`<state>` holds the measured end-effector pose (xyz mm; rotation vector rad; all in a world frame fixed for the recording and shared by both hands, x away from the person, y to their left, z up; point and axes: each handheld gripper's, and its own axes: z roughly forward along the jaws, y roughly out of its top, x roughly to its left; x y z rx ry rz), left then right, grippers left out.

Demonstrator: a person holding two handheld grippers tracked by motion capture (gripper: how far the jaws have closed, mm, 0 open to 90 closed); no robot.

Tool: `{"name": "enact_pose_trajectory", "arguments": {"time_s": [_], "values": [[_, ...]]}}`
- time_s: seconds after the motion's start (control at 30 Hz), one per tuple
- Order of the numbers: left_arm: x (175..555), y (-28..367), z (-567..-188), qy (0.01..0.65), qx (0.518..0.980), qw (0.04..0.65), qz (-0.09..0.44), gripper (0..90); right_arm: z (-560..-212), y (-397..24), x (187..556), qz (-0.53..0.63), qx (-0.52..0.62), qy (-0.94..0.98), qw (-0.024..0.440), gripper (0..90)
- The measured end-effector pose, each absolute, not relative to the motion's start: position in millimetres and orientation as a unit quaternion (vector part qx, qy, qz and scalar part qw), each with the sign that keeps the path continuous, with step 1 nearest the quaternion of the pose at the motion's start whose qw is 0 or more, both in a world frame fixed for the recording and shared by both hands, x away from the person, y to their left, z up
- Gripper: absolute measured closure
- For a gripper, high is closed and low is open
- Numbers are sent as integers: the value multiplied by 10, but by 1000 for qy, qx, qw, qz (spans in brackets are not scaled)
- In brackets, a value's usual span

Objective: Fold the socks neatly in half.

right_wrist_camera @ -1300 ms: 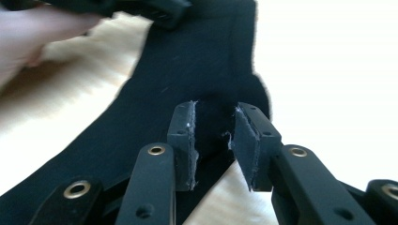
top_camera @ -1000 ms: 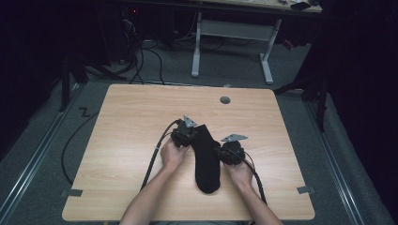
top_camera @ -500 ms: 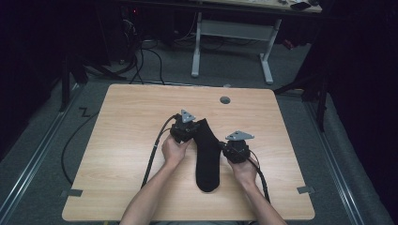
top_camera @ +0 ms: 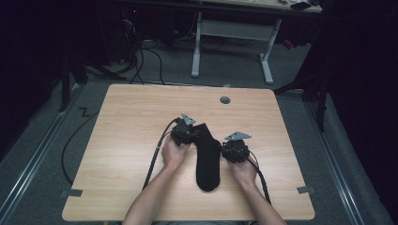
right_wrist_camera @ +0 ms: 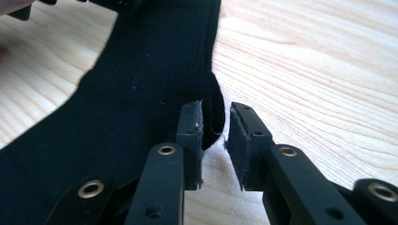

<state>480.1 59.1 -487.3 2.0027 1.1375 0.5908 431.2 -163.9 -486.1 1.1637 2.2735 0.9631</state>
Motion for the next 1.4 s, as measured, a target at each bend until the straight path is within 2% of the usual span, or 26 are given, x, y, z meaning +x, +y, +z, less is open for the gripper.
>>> {"name": "enact_pose_trajectory", "arguments": {"time_s": [0.2, 0.37, 0.53, 0.77, 1.0, 1.23, 1.4], "values": [[4645, 563, -4812, 421, 791, 397, 201, 473, -4834, -1621, 4187, 363, 397, 820, 195, 742], [4533, 407, -4840, 379, 821, 383, 187, 466, -4881, -1597, 4133, 364, 392, 826, 178, 743], [4565, 327, -4977, 376, 834, 360, 181, 471, -4984, -1614, 4170, 352, 394, 832, 168, 728], [4684, 299, -4975, 395, 824, 356, 193, 475, -4924, -1590, 4250, 340, 394, 830, 200, 688], [4652, 399, -4909, 421, 813, 355, 189, 452, -4765, -1577, 3886, 381, 340, 843, 170, 709], [4462, 418, -4880, 405, 823, 354, 183, 435, -4732, -1571, 3621, 396, 315, 850, 148, 714], [4457, 369, -4963, 399, 830, 345, 182, 429, -4785, -1543, 3536, 393, 306, 857, 131, 713]]}}
